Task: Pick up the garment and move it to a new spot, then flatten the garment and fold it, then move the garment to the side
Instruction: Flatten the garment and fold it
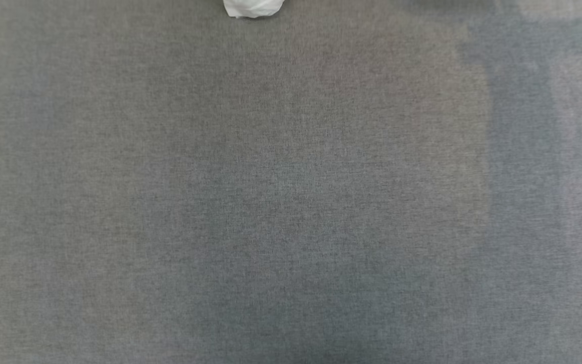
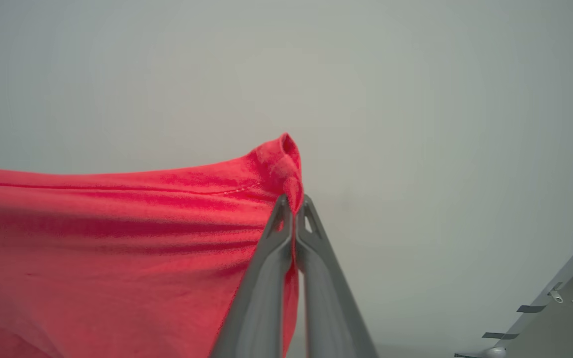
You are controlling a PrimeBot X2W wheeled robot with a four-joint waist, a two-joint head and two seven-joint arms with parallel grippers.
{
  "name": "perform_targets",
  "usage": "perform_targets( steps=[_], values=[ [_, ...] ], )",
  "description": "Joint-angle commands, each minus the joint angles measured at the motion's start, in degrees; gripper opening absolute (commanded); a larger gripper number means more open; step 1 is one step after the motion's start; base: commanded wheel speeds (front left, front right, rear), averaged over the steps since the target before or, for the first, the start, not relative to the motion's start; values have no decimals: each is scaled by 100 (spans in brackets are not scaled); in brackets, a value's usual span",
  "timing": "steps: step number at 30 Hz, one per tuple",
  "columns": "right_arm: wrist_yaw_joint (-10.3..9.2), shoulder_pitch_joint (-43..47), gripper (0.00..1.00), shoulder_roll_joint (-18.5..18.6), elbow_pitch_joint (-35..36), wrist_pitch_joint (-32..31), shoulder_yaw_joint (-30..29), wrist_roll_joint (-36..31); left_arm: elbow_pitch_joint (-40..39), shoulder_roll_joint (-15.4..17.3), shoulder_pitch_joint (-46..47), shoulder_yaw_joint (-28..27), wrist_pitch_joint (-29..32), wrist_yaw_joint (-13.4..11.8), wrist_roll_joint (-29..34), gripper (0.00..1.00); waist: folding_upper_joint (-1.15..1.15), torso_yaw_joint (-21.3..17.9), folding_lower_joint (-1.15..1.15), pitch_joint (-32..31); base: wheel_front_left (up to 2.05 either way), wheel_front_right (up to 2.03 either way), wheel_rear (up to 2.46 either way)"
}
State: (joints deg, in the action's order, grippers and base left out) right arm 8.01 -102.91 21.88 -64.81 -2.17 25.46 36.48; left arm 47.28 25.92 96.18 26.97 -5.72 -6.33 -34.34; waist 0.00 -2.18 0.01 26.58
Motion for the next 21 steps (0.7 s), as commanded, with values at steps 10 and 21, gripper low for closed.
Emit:
perform_targets(
  steps=[10, 21],
  values=[
    [-53, 221, 0, -22, 26, -177, 390, 233, 559, -181, -152, -125, 23, 264, -375, 0, 0, 89, -1, 756, 0, 0, 0],
    [-53, 1663, 0, 60, 422, -274, 921, 833, 1091, -540, -1237, -309, 110, 725, -1008, 0, 0, 149, -1, 436, 0, 0, 0]
  ],
)
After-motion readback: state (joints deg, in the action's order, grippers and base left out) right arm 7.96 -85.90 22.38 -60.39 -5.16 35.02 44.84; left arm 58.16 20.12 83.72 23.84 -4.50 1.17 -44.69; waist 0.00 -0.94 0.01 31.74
